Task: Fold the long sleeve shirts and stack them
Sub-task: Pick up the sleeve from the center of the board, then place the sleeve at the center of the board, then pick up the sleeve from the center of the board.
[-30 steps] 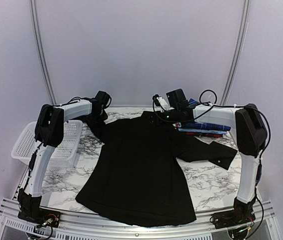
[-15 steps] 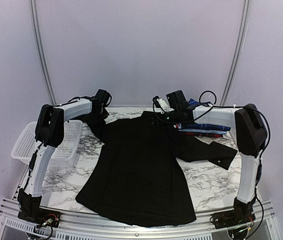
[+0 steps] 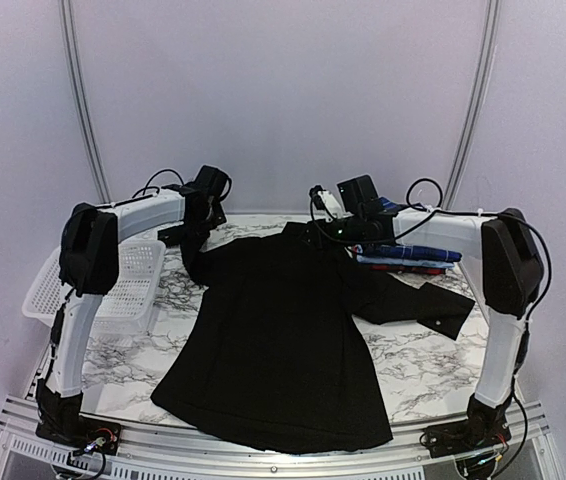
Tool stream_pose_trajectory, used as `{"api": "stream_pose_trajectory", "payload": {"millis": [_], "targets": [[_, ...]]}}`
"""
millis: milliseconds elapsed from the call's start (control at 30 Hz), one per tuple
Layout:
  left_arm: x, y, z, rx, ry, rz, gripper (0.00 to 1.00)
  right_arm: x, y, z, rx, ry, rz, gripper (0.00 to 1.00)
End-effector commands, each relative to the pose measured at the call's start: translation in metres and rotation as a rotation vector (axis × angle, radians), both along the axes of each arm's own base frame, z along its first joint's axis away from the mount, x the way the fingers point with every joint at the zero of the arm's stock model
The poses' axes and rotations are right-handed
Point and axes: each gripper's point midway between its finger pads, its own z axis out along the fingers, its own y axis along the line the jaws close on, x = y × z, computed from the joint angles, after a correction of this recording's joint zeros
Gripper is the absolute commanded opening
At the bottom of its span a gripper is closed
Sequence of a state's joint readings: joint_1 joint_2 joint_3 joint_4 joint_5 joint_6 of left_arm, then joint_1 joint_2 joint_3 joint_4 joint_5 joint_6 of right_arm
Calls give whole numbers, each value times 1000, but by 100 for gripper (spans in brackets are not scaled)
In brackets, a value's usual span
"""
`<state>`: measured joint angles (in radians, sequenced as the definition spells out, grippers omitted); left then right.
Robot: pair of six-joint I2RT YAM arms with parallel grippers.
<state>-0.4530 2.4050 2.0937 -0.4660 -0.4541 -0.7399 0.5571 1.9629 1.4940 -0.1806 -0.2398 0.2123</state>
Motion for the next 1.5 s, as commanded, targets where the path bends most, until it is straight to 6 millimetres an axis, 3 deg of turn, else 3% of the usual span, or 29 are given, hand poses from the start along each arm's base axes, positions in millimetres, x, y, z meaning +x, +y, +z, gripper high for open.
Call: {"api": "stream_pose_trajectory", "payload": {"millis": [0,133,200,300,333,367,433,500,567,633,733,867,1100,1200,1333,1467], "targets": [[-31,-67,98,10,-200,-258,0,-5,-7,27,14,-49,-28,51],[-88,-125,102,-18,-200,-511,0,-10,-20,30,9,-56,-71,51],[-126,-157,91,-39,-182,-660,0,-14,-28,30,8,-50,-100,51],[-182,-191,60,-72,-120,-870,0,-20,-44,29,8,-47,-150,51],[-202,-197,40,-79,-71,-939,0,-23,-48,28,8,-47,-163,51],[-216,-201,27,-82,-36,-977,0,-25,-52,27,7,-48,-173,52],[-236,-202,4,-104,24,-1026,9,-30,-58,24,-2,-43,-183,52],[-243,-197,-6,-106,52,-1025,22,-33,-60,19,-14,-32,-181,53],[-243,-191,2,-103,35,-1010,41,-35,-59,16,-24,-27,-171,54],[-241,-185,14,-96,9,-979,48,-35,-54,14,-31,-31,-151,55],[-237,-174,27,-93,-14,-912,51,-35,-40,7,-60,-25,-98,57],[-234,-146,30,-82,14,-766,52,-34,-14,-8,-85,-3,-36,58],[-261,-103,15,-112,99,-674,52,-39,47,-32,-186,2,0,63],[-275,-85,8,-102,145,-639,52,-36,61,-43,-241,-15,-31,67],[-296,-60,8,-108,171,-595,54,-33,69,-60,-328,-23,-75,71],[-321,-34,2,-94,217,-573,56,-34,59,-78,-387,-6,-127,69]]}}
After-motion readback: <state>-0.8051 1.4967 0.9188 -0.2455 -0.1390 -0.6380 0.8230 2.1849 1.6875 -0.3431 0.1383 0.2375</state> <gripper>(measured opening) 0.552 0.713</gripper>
